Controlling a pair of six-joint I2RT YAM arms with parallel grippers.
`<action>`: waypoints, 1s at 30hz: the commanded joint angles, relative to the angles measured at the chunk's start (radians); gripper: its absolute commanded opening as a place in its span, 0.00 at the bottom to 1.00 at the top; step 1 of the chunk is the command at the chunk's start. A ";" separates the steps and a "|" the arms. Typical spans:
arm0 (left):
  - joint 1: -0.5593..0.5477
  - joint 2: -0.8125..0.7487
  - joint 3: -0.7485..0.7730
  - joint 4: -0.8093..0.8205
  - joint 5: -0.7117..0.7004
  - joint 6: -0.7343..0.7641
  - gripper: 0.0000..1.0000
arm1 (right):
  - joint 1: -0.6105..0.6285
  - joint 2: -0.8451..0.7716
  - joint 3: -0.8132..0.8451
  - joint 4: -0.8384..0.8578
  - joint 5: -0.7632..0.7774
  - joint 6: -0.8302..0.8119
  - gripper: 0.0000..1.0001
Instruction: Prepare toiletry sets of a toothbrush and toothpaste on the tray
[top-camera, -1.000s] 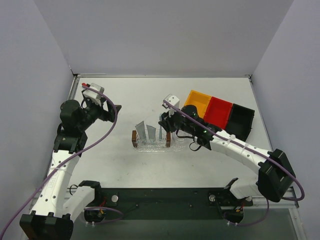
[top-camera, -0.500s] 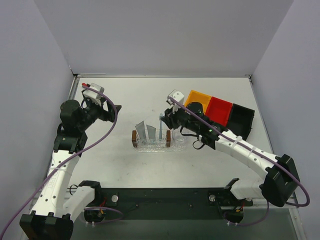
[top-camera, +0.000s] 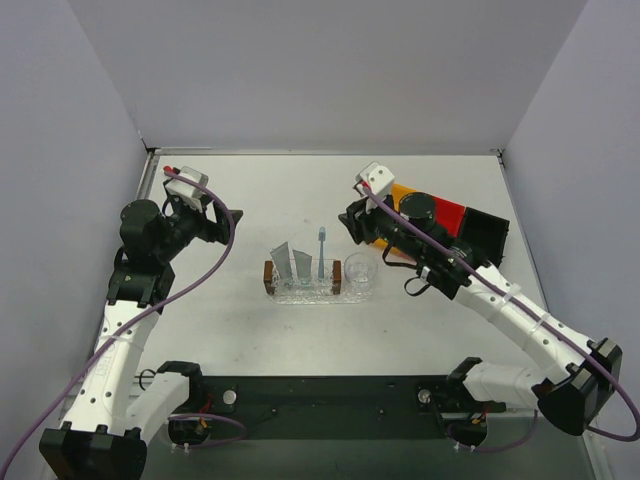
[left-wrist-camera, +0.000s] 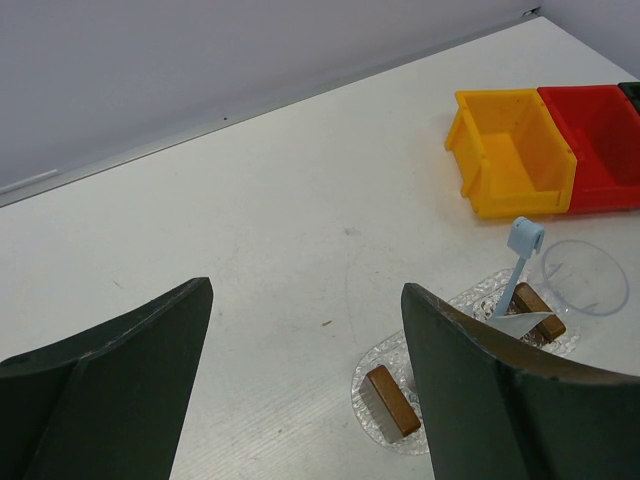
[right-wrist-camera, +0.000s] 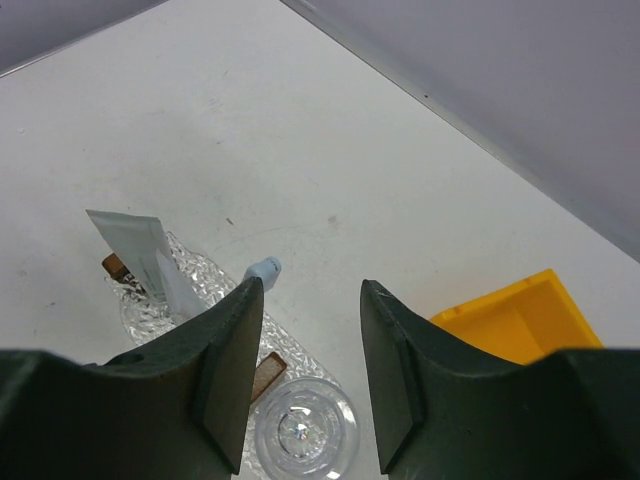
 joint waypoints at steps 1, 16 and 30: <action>0.008 -0.023 -0.004 0.055 -0.003 -0.005 0.87 | -0.024 -0.064 0.046 -0.038 0.073 -0.027 0.39; 0.008 -0.021 0.002 0.029 -0.146 -0.005 0.90 | -0.245 -0.265 0.057 -0.127 0.235 0.022 0.55; 0.026 -0.026 0.016 -0.058 -0.267 0.026 0.97 | -0.464 -0.377 0.003 -0.216 0.255 0.068 0.79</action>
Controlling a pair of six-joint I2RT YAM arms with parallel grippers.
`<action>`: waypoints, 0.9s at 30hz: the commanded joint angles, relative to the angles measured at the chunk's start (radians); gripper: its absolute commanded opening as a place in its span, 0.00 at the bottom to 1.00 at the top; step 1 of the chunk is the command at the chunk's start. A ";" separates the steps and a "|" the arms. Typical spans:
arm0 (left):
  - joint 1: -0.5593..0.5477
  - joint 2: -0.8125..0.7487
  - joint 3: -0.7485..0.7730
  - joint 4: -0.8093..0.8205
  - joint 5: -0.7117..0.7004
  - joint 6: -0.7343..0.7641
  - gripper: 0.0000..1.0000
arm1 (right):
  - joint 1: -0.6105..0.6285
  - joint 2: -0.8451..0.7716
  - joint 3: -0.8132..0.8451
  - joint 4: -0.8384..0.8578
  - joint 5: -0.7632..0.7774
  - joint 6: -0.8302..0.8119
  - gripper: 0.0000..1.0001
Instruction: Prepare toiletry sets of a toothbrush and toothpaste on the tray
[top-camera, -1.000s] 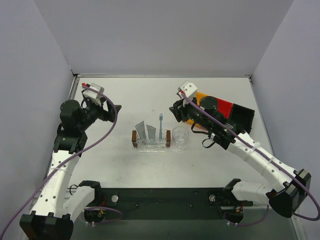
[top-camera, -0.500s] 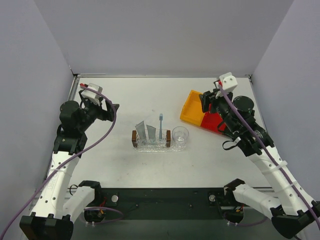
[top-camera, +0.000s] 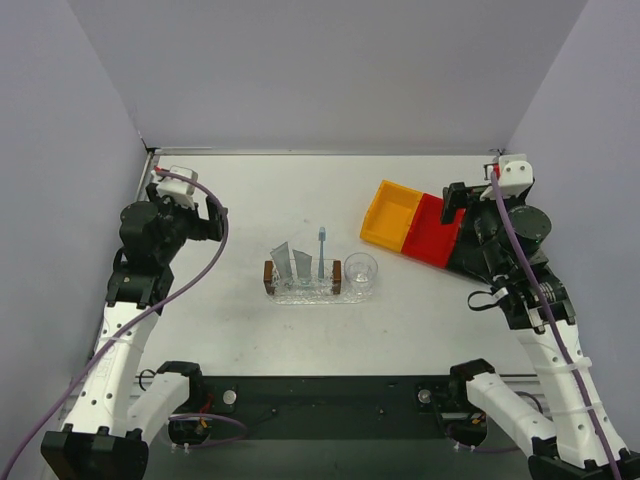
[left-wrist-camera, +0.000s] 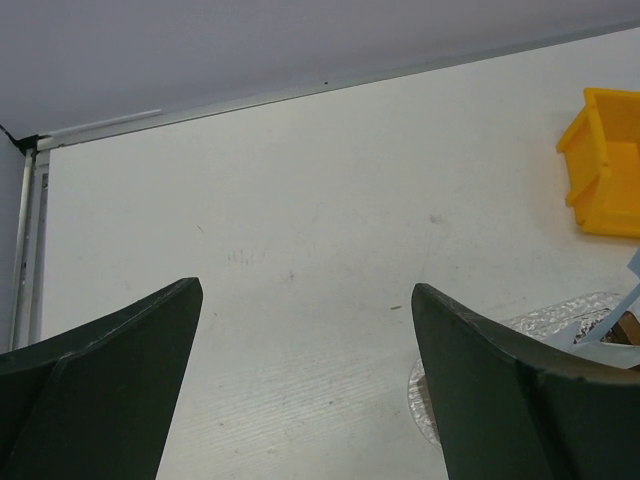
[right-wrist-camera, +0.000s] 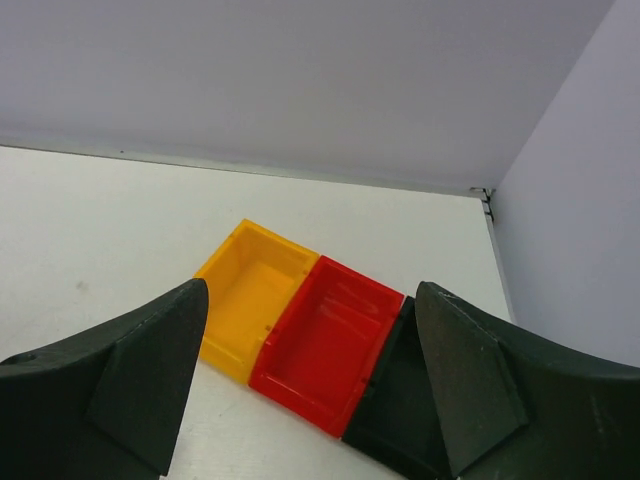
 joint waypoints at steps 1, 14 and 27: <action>0.015 -0.015 0.022 -0.025 -0.069 0.018 0.97 | -0.055 -0.022 -0.021 -0.032 0.003 0.030 0.80; 0.087 -0.030 -0.016 0.009 -0.126 0.043 0.97 | -0.279 0.012 0.022 -0.237 -0.020 0.073 1.00; 0.125 -0.078 -0.131 0.107 -0.112 -0.016 0.97 | -0.339 -0.042 -0.136 -0.184 -0.009 0.112 1.00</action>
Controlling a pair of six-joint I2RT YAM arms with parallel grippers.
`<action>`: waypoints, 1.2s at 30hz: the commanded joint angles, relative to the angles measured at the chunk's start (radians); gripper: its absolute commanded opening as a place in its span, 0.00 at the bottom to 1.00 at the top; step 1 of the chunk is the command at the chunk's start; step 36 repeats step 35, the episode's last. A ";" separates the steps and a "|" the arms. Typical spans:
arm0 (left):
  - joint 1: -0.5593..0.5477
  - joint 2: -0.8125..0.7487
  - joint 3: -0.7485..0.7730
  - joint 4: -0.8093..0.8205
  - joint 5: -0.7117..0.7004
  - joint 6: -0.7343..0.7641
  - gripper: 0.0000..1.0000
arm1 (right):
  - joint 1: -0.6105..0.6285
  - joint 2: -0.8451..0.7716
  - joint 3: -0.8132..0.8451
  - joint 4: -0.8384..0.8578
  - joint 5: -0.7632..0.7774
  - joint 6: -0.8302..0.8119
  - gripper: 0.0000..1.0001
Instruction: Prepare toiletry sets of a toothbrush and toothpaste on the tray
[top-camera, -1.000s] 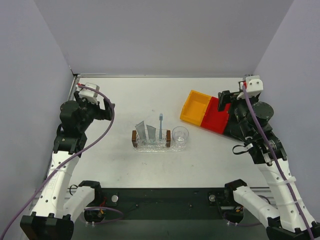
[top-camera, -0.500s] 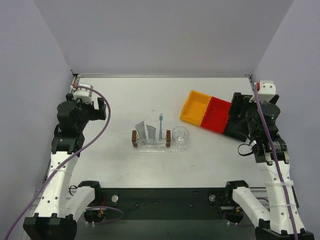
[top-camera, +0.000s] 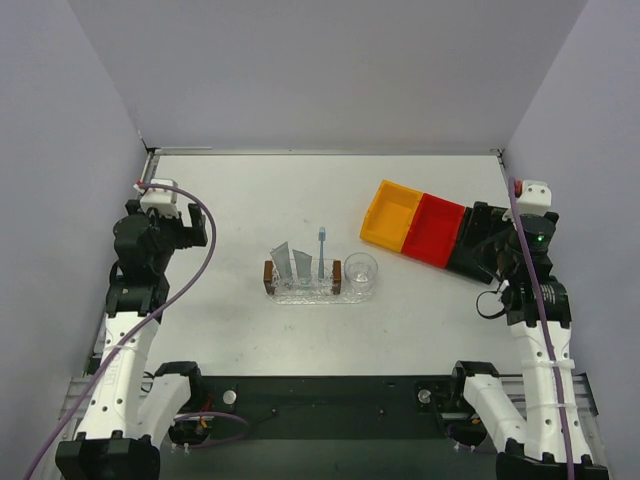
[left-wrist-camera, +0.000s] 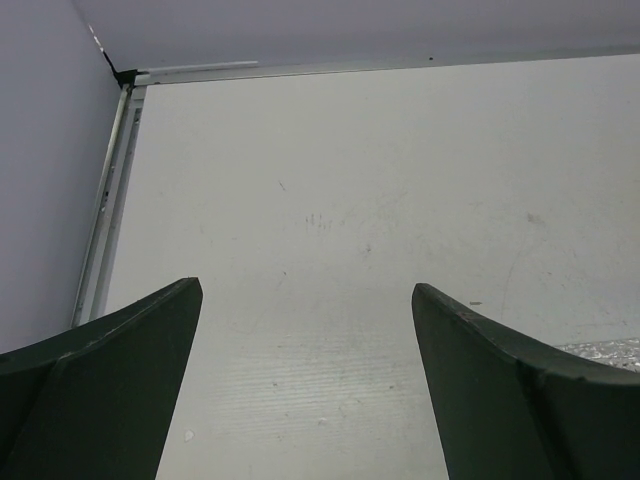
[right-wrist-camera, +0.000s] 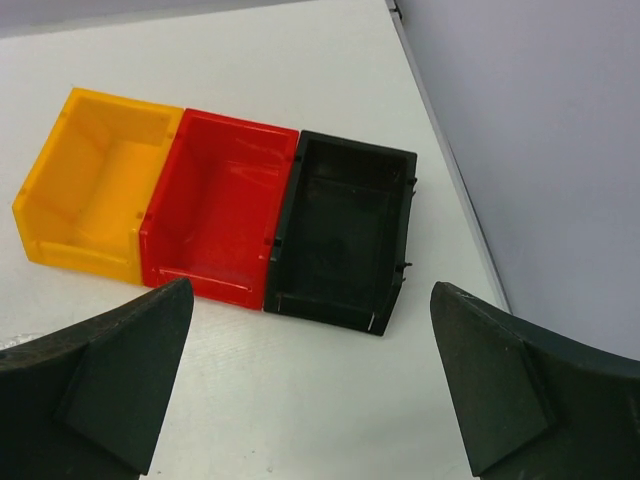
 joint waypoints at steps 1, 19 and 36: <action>0.006 -0.029 -0.036 0.092 -0.002 -0.022 0.97 | -0.001 -0.026 -0.041 0.058 0.029 0.021 1.00; 0.012 -0.034 -0.089 0.146 0.035 -0.063 0.97 | -0.002 -0.078 -0.090 0.090 0.027 -0.001 1.00; 0.015 -0.043 -0.106 0.161 0.041 -0.069 0.97 | -0.002 -0.081 -0.098 0.090 -0.003 -0.024 0.96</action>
